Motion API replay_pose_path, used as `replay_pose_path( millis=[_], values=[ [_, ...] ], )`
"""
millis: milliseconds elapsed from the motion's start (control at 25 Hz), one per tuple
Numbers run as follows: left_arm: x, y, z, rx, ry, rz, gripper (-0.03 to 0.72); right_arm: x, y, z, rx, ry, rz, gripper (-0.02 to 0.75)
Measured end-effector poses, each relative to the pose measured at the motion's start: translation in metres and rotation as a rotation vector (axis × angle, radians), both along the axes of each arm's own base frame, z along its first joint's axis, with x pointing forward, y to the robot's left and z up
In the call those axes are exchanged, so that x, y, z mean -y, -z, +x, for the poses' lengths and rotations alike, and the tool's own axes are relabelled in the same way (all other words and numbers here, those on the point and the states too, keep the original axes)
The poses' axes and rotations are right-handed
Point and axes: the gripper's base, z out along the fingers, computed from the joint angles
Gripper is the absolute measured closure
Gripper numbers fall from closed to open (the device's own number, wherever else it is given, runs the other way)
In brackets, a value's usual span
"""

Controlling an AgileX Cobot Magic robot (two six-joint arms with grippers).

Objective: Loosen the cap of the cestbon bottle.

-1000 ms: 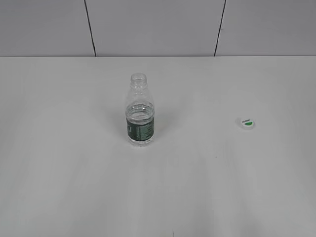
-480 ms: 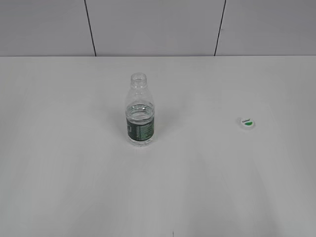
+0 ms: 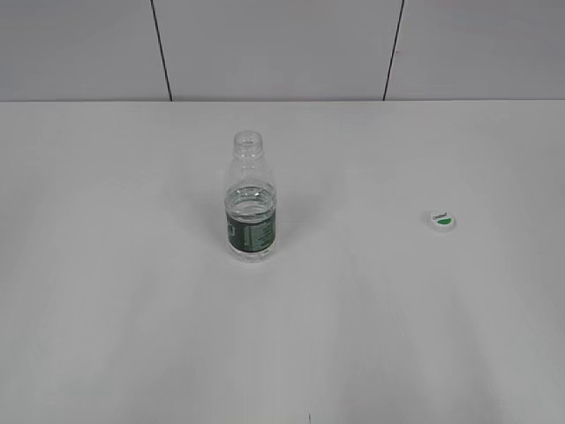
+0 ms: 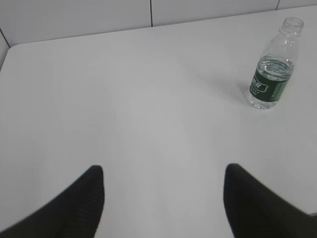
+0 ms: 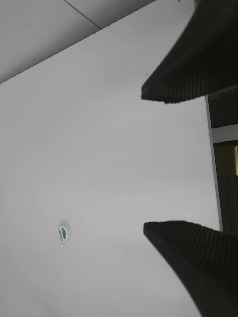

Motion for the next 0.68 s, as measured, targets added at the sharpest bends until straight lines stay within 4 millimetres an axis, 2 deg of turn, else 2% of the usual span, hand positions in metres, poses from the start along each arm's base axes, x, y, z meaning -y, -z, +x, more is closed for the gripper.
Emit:
replay_pose_path(
  millis=[680],
  values=[
    [0.0, 0.0, 0.0, 0.0, 0.0, 0.0, 0.221, -0.0001, -0.0001, 0.0001, 0.001, 0.0, 0.002, 0.172]
  ],
)
